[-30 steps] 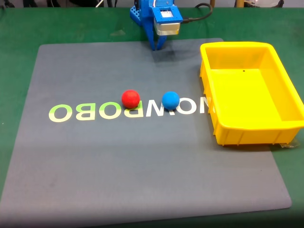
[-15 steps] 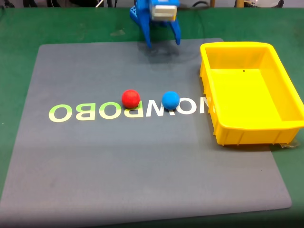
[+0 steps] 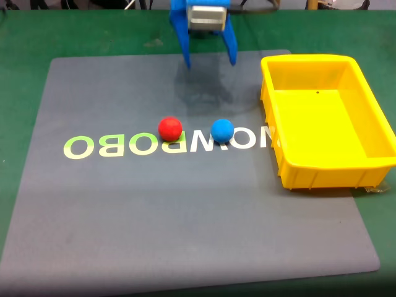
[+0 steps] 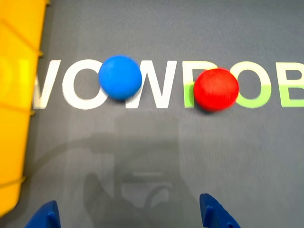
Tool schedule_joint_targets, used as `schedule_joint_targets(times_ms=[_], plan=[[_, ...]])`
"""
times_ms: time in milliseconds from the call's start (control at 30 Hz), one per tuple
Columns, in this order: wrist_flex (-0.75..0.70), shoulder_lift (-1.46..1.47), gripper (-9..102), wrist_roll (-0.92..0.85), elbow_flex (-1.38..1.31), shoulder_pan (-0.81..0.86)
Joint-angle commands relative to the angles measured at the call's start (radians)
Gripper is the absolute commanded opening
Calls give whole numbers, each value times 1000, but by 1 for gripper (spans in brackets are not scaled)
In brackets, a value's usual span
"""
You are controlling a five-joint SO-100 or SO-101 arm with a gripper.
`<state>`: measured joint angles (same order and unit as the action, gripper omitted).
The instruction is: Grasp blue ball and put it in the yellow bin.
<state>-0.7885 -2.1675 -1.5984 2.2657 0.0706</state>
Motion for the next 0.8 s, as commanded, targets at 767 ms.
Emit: schedule_joint_targets(times_ms=[767], plan=[[176,683,33,66,-531,-80]])
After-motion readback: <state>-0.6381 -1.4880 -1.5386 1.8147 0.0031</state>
